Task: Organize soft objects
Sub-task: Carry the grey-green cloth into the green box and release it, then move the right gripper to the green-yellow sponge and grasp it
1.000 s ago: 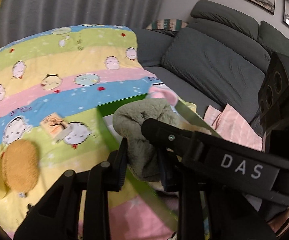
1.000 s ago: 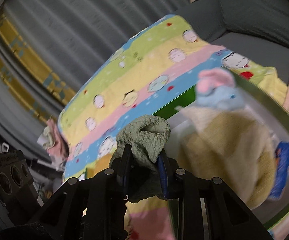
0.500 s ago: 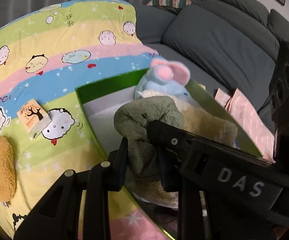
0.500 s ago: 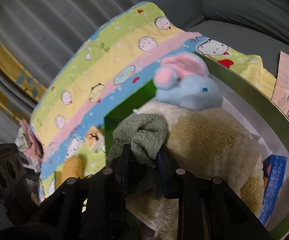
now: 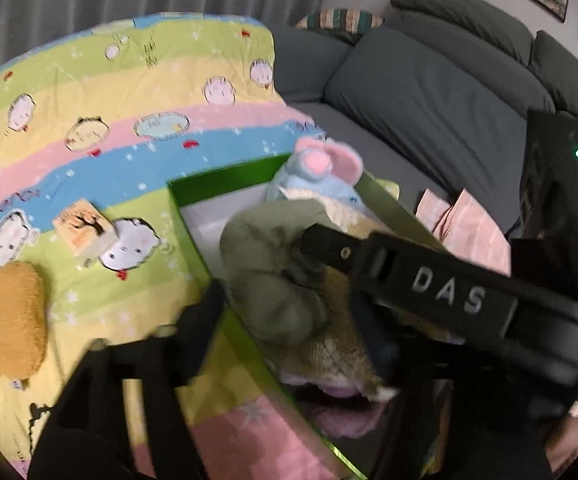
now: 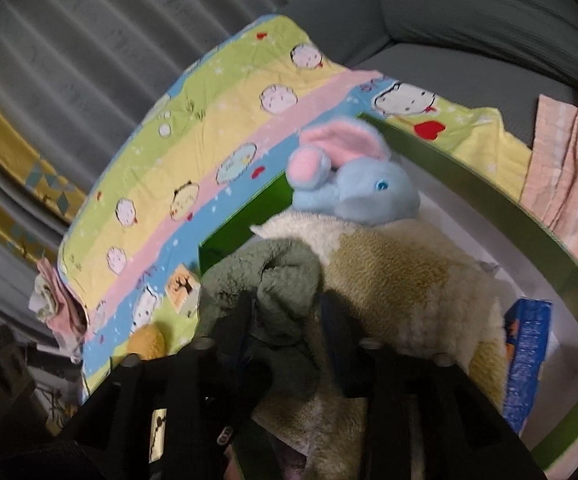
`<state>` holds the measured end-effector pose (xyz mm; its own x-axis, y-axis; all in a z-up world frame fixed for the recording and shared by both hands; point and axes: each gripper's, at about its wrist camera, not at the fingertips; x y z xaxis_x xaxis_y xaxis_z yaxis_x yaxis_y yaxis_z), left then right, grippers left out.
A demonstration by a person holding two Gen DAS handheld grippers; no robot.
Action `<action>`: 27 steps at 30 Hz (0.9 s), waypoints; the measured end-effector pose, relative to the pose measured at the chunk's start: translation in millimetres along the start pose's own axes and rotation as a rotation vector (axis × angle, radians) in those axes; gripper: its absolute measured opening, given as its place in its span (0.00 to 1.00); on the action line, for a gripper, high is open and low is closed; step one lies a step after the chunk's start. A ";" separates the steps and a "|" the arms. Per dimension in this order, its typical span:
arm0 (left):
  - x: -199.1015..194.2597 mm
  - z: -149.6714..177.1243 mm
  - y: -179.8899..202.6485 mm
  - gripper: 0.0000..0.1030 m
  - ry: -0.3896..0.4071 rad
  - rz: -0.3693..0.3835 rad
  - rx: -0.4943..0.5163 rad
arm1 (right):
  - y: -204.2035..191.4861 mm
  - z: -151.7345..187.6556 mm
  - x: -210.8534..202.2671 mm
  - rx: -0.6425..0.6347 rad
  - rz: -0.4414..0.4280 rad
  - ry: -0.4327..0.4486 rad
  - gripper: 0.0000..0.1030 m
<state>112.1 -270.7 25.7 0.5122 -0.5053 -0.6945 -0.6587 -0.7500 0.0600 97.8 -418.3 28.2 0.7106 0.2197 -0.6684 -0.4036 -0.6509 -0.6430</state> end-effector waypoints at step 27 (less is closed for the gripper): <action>-162.9 190.9 -152.8 0.80 0.005 -0.403 -0.539 | -101.5 120.5 -1.3 -0.252 -0.140 -0.057 0.90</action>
<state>24.1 7.6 -7.2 0.6639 -0.1426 -0.7341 -0.0493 -0.9879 0.1474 68.4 -265.0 49.2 0.7127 0.3565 -0.6041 -0.1428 -0.7694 -0.6226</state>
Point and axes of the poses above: each gripper's, at about its wrist camera, not at the fingertips, and x roughly the way its jaws point, y to its right, z to its underside, and after that the axes turned 14 degrees about x, right-handed
